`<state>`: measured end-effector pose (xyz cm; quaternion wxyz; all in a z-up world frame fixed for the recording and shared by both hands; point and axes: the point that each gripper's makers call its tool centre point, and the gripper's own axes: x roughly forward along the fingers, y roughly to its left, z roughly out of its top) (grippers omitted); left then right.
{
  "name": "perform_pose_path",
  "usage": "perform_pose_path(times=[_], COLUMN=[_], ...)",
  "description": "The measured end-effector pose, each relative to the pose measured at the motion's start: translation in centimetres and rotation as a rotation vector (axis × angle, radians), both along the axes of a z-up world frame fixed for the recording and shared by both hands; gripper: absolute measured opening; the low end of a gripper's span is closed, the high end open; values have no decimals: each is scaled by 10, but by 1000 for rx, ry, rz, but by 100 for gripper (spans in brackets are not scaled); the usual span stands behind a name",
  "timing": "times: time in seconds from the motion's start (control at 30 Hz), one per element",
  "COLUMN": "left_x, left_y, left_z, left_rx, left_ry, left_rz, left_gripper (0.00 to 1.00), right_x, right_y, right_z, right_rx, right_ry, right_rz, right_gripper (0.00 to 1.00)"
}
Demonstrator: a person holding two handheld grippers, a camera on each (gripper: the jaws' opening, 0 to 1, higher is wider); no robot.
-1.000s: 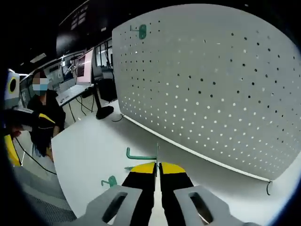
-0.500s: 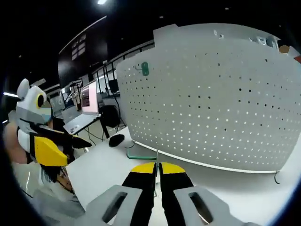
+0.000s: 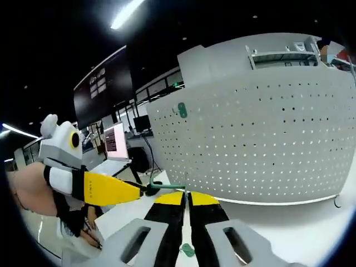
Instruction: Insert the hook assembly into the mounting plate slot until the hook locks in place.
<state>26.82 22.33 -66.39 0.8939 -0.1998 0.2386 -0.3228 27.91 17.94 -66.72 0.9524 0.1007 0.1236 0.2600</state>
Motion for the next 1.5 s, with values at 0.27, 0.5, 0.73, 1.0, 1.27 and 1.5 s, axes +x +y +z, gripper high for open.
perform_pose_path(times=[0.27,0.5,0.73,1.0,1.27,1.5], left_x=[-2,-4,-7,-6,-6,-6], left_y=[-9,-13,-17,-11,-6,-3], left_z=[13,25,31,32,31,31], left_rx=[-60,-124,-149,-165,-173,-171], left_ry=[-11,-14,-16,-17,-20,-32], left_rz=[-31,-59,-83,-73,-65,-64], left_gripper=[53,36,22,12,4,3], right_x=[-7,-11,-14,-14,-16,-15], right_y=[9,14,19,27,34,37], right_z=[9,17,24,27,25,24], right_rx=[20,57,60,85,83,77], right_ry=[-23,-43,-61,-63,-67,-71], right_rz=[18,38,48,62,79,82], right_gripper=[0,0,0,0,0,0])
